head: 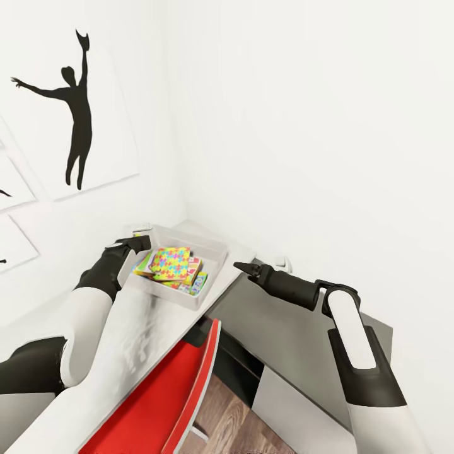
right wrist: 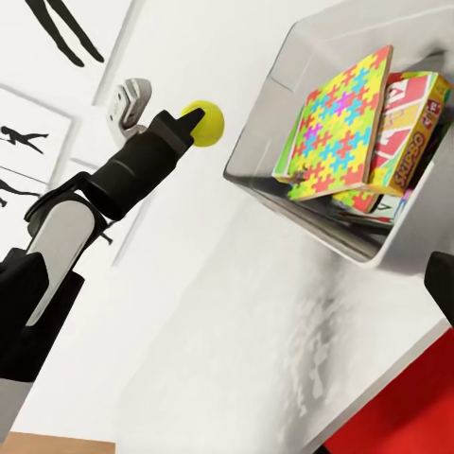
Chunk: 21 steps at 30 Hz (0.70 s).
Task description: Put all the toys in the child's room - the three board games (two on the bed and one on the table), the two jigsaw puzzles on the table, and the tennis ball on the table - inside the toy box on the table in the child's room.
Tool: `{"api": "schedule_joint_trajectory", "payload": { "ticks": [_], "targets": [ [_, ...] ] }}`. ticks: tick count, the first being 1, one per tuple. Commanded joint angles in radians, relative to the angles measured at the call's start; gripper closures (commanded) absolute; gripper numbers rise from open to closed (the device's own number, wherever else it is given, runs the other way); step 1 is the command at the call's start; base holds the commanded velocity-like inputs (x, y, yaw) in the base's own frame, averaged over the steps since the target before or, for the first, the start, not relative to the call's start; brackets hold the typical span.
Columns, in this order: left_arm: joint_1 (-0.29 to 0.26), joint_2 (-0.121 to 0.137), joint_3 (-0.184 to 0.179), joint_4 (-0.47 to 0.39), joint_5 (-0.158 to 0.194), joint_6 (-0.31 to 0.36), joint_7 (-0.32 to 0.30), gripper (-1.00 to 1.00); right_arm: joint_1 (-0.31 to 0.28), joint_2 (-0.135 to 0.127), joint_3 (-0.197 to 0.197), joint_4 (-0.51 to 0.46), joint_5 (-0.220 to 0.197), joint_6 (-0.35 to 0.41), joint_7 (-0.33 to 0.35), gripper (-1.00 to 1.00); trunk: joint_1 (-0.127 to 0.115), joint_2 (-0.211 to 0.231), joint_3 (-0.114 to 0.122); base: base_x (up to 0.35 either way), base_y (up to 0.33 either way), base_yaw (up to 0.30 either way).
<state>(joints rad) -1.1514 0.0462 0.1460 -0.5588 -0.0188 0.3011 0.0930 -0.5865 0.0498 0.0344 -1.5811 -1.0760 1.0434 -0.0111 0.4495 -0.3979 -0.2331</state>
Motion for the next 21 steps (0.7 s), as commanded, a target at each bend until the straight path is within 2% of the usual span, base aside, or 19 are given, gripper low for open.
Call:
{"api": "schedule_joint_trajectory", "payload": {
  "ticks": [1, 14, 21],
  "targets": [
    [-0.001, 0.0, 0.001, -0.002, -0.006, 0.005, -0.001, 1.0, -0.001, 0.001, -0.001, 0.0, -0.001, 0.004, -0.001, -1.0, 0.001, -0.002, -0.004, 0.0, 0.0, 0.0],
    [-0.001, 0.001, 0.001, -0.003, -0.006, -0.036, -0.001, 1.0, -0.001, -0.002, -0.001, 0.0, -0.001, 0.004, -0.001, -1.0, 0.001, -0.002, -0.024, 0.0, 0.0, 0.0],
    [-0.001, 0.018, 0.001, -0.002, -0.006, -0.042, -0.001, 1.0, -0.001, 0.001, -0.001, 0.0, -0.001, 0.004, -0.001, -1.0, 0.001, -0.002, -0.036, 0.0, 0.0, 0.0]
  ]
}}
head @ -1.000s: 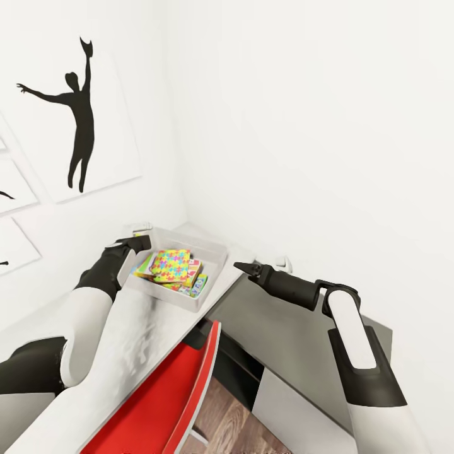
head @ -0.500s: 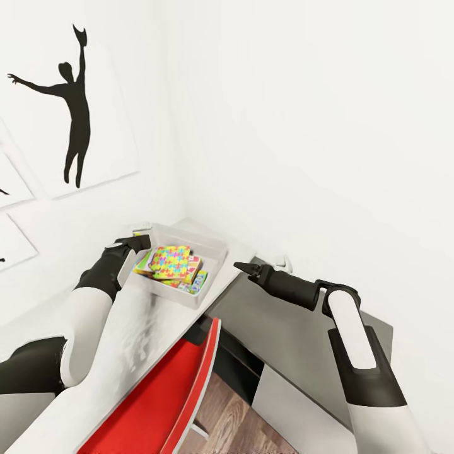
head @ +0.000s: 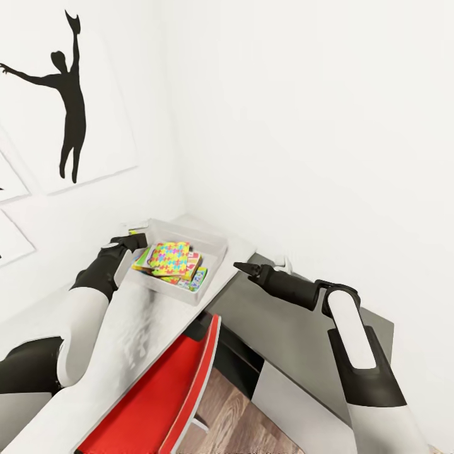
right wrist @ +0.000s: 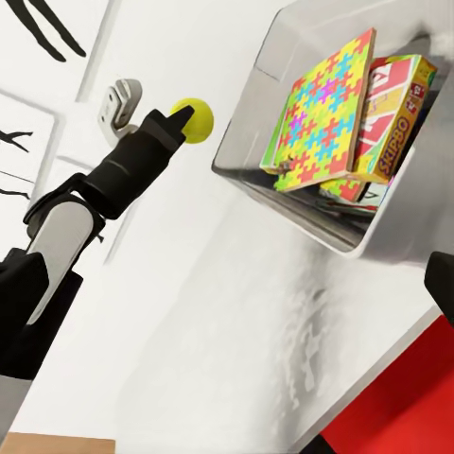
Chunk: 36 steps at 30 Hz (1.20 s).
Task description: Put all the toys in the child's room - the three board games (two on the bed and one on the table), the two jigsaw puzzles on the table, and the tennis ball on the table - inside the toy box on the table in the child's room.
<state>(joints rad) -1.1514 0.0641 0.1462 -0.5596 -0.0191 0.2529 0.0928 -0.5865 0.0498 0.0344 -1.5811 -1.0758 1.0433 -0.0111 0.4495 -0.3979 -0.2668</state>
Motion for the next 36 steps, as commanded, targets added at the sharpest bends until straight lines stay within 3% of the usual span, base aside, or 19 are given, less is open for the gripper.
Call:
{"api": "schedule_joint_trajectory", "payload": {
  "ticks": [1, 36],
  "targets": [
    [-0.001, 0.002, 0.001, -0.002, -0.006, 0.006, -0.001, 1.0, -0.001, 0.001, -0.001, 0.0, -0.001, 0.004, -0.001, -1.0, 0.001, -0.002, -0.004, 0.0, 0.0, 0.0],
    [-0.001, 0.011, 0.002, -0.001, -0.009, -0.015, -0.001, 1.0, -0.001, 0.001, -0.001, 0.0, -0.001, 0.004, -0.001, -1.0, 0.001, -0.002, -0.052, 0.0, 0.0, 0.0]
  ]
}}
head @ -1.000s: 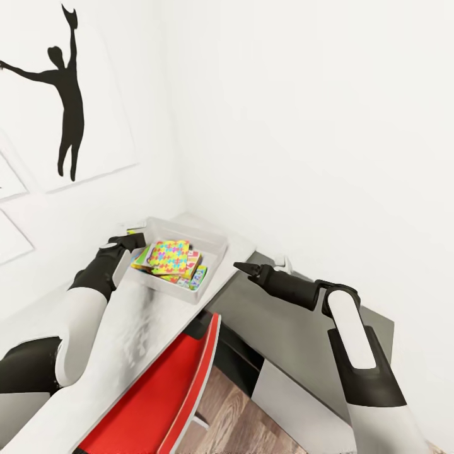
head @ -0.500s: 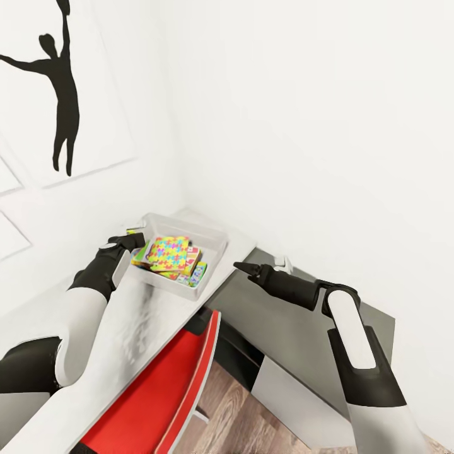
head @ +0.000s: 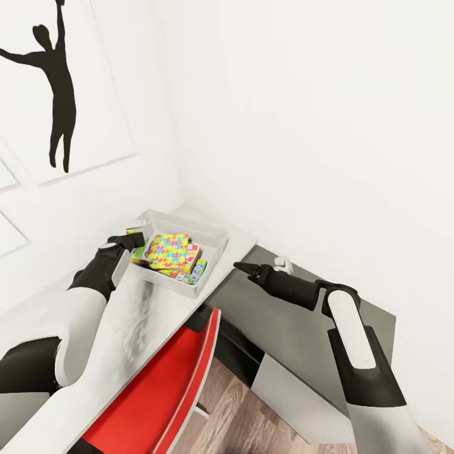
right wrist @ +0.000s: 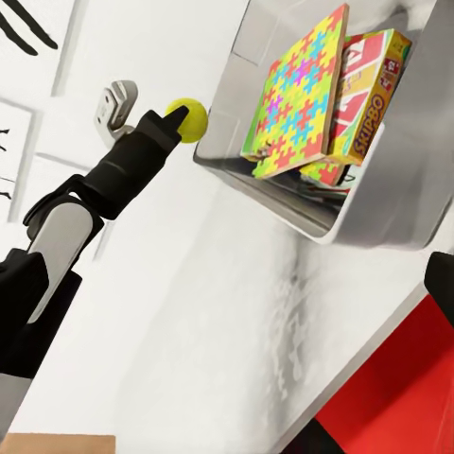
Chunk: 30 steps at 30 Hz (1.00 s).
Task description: Put all the toys in the child's room - the three board games (two on the bed and one on the table), the two jigsaw puzzles on the table, and the tennis ball on the table - inside the toy box on the table in the child's room.
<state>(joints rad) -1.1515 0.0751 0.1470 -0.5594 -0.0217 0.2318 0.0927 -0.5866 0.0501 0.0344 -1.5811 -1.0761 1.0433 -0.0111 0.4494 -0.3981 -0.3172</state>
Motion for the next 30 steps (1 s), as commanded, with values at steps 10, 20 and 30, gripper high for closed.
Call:
{"api": "schedule_joint_trajectory", "payload": {
  "ticks": [10, 20, 30],
  "targets": [
    [-0.001, -0.001, 0.001, -0.003, -0.006, 0.006, -0.001, -1.0, 0.0, 0.001, -0.001, 0.0, 0.0, 0.004, 0.0, -1.0, 0.001, -0.002, -0.002, 0.0, 0.0, 0.0],
    [-0.001, 0.0, 0.0, -0.005, -0.006, 0.006, -0.001, -1.0, 0.002, 0.001, -0.001, 0.0, 0.001, 0.003, 0.001, -1.0, 0.001, -0.002, -0.002, 0.0, 0.0, 0.0],
    [-0.001, 0.0, 0.0, -0.005, -0.006, 0.006, -0.002, -1.0, 0.007, -0.002, -0.002, 0.0, 0.001, 0.001, 0.004, -1.0, 0.001, -0.002, -0.002, 0.0, 0.0, 0.0]
  ]
}}
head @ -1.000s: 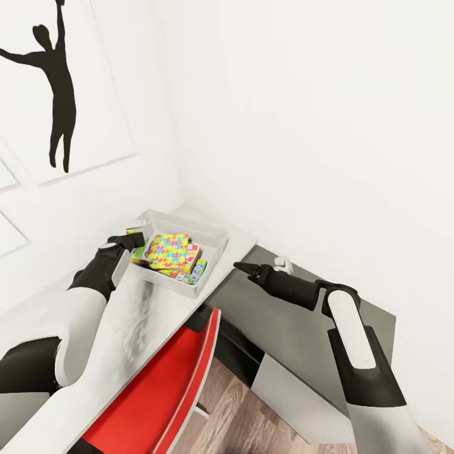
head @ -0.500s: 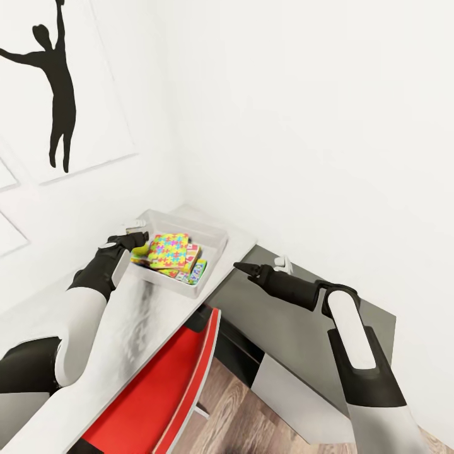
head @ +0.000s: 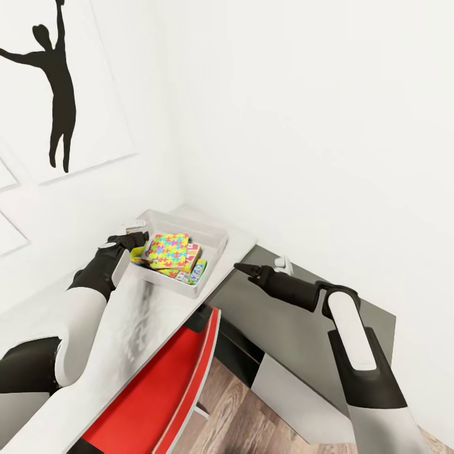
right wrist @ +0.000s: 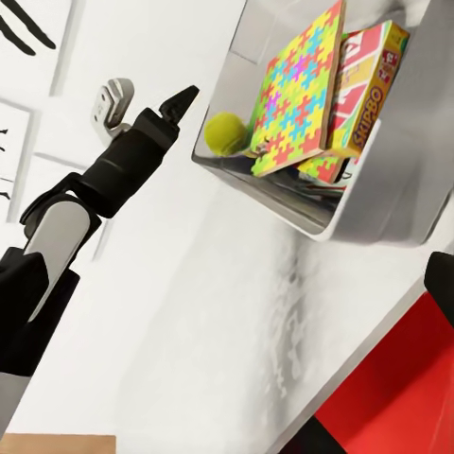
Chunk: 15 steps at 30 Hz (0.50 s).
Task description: Put all the toys in the child's room - the three board games (two on the bed and one on the table), the two jigsaw puzzles on the table, and the tennis ball on the table - inside the toy box on the table in the child's room.
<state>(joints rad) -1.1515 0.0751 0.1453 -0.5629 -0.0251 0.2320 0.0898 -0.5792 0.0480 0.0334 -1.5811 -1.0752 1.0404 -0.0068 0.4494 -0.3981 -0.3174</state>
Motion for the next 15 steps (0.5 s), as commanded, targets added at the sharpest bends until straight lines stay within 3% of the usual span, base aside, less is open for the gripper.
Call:
{"api": "schedule_joint_trajectory", "payload": {
  "ticks": [1, 15],
  "targets": [
    [-0.001, 0.0, 0.001, -0.002, -0.003, 0.006, 0.001, -1.0, 0.0, 0.0, -0.001, 0.0, 0.0, 0.003, 0.0, -1.0, 0.001, -0.002, -0.002, 0.0, 0.0, 0.0],
    [-0.001, -0.001, 0.002, -0.002, -0.003, 0.006, 0.001, -1.0, 0.001, 0.0, -0.001, 0.0, 0.0, 0.004, 0.001, -1.0, 0.001, -0.002, -0.002, 0.0, 0.0, 0.0]
  ]
}}
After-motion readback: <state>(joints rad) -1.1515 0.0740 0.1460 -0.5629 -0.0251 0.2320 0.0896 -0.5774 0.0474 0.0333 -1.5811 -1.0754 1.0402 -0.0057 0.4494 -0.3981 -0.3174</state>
